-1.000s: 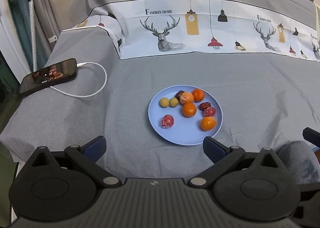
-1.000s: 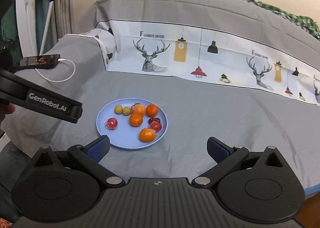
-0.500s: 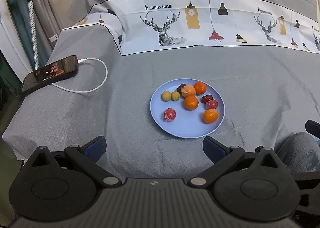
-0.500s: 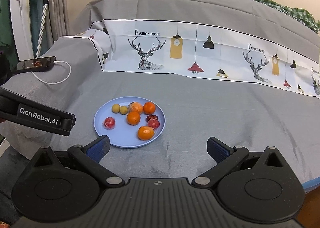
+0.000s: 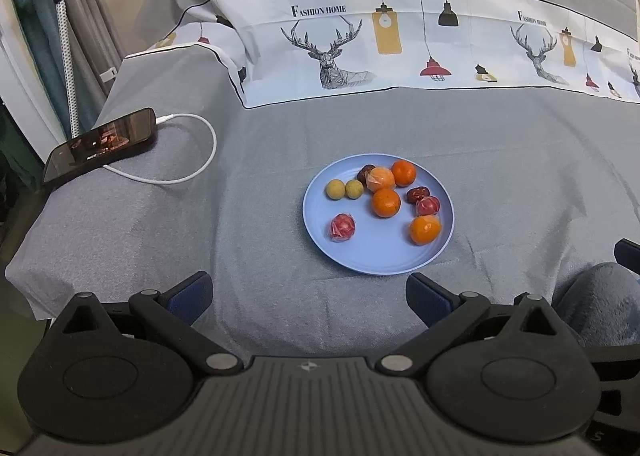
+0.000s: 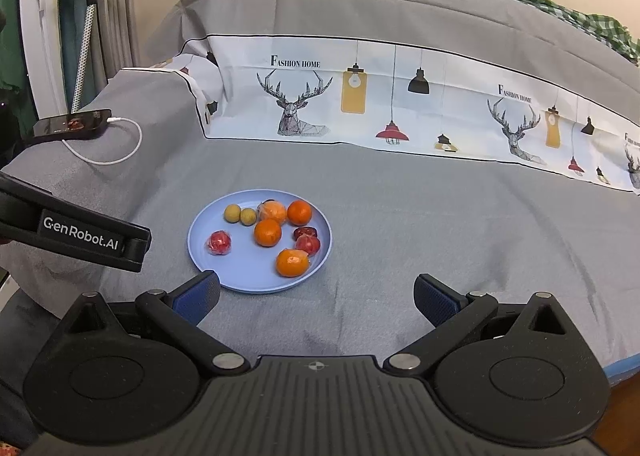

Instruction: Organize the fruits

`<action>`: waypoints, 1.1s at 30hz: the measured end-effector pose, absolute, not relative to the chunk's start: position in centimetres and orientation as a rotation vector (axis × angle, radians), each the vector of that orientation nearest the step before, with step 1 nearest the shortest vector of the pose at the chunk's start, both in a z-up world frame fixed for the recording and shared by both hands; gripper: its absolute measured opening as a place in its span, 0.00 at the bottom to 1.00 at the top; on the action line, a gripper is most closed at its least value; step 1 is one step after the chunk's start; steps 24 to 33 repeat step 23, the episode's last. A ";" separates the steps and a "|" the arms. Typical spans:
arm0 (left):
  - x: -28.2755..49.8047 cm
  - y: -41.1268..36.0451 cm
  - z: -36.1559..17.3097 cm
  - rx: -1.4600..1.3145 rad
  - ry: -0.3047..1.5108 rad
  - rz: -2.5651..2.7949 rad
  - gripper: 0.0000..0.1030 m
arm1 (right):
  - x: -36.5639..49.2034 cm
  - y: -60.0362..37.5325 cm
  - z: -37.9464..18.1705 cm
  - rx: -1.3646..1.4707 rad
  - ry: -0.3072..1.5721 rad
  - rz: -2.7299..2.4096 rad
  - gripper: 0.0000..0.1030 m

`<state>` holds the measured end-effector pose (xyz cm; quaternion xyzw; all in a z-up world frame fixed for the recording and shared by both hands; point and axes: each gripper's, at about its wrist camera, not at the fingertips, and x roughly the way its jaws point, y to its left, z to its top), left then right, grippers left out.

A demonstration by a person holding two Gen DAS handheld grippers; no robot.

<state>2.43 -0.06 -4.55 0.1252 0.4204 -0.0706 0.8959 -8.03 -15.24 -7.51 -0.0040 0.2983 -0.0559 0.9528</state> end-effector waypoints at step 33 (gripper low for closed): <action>2.5 0.0 -4.7 0.273 0.851 -0.111 1.00 | -8.0 -15.1 -7.7 -0.016 0.610 -0.097 0.99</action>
